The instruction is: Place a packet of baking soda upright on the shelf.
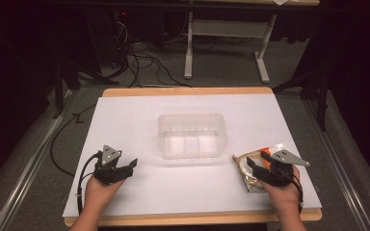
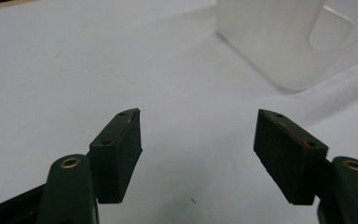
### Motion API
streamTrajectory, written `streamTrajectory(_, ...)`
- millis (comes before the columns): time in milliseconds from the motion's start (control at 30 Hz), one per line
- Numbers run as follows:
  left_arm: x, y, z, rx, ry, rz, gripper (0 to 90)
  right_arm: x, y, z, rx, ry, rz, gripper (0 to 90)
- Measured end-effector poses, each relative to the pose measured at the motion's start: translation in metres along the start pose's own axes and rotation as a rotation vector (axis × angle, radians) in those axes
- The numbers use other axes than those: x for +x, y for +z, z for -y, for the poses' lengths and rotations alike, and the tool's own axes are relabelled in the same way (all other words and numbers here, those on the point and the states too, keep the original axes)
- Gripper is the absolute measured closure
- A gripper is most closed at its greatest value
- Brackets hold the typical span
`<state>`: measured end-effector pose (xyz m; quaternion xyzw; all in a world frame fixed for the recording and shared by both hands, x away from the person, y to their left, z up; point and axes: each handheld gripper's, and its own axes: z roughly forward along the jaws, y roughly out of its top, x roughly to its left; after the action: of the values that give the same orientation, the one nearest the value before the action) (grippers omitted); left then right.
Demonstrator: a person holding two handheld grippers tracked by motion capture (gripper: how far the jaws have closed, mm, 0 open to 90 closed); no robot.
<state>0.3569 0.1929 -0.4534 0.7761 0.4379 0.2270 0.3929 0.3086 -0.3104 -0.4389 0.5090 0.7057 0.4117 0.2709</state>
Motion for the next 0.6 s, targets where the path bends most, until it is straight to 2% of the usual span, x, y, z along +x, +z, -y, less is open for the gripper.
streamTrajectory(233,-0.0001,-0.0027,-0.0017,-0.016,-0.021,0.022,32.8,0.0013,-0.0049,0.0001,-0.018,-0.031,-0.028,39.4)
streamTrajectory(467,0.0041,-0.0048,-0.0007,-0.023,-0.048,0.032,32.5,-0.001,-0.0062,0.0004,-0.018,-0.029,-0.031,40.4)
streamTrajectory(600,0.0046,-0.0056,-0.0005,-0.03,-0.05,0.032,32.6,-0.0028,-0.007,0.001,-0.016,-0.024,-0.027,40.5)
